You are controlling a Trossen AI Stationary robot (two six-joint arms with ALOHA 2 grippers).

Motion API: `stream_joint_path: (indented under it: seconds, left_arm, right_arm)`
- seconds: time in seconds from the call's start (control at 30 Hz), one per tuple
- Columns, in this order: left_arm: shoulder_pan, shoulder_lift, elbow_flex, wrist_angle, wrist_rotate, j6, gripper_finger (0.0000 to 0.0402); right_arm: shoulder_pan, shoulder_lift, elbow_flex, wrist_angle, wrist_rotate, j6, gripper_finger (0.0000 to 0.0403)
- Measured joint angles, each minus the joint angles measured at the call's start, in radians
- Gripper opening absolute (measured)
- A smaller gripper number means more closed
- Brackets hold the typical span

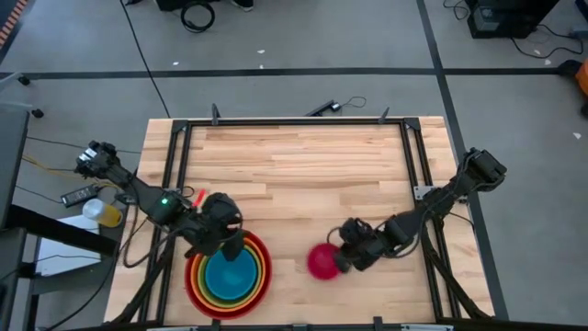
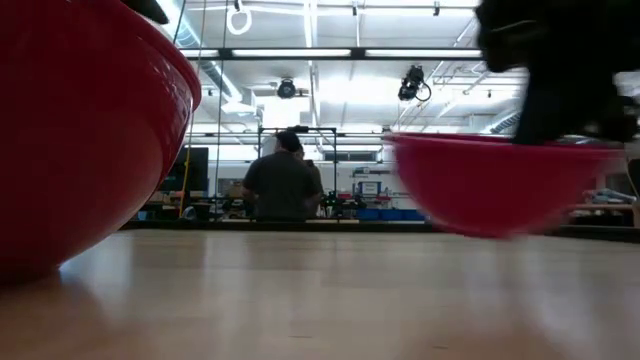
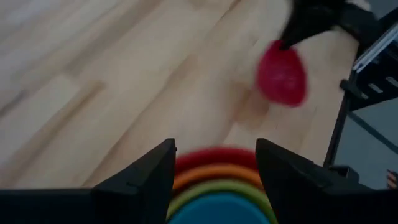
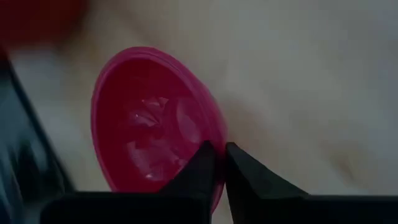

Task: Nest bowls inside each other
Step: Stack the pink bowl on top of the blue bowl

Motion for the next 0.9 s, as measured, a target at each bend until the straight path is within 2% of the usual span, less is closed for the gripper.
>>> stream_joint_path:
  seconds: [0.17, 0.3, 0.6, 0.73, 0.9]
  left_arm:
    - [0.072, 0.059, 0.0, 0.169, -0.014, 0.159, 0.0222]
    - [0.151, 0.125, 0.0, 0.287, -0.014, 0.277, 0.0222]
    - [0.274, 0.197, 0.0, 0.332, -0.01, 0.332, 0.0222]
    - [0.3, 0.198, 0.0, 0.346, 0.06, 0.42, 0.0218]
    - [0.332, 0.198, 0.0, 0.342, 0.095, 0.496, 0.0178]
  right_arm:
    - [-0.052, 0.0, 0.0, 0.125, 0.27, -0.05, 0.0017]
    - [-0.078, 0.0, 0.0, 0.24, 0.413, -0.18, 0.0018]
    - [-0.128, 0.0, 0.0, 0.486, 0.442, -0.485, 0.0017]
    - [-0.139, 0.0, 0.0, 0.555, 0.477, -0.536, 0.0019]
    - [-0.15, 0.0, 0.0, 0.602, 0.484, -0.591, 0.0018]
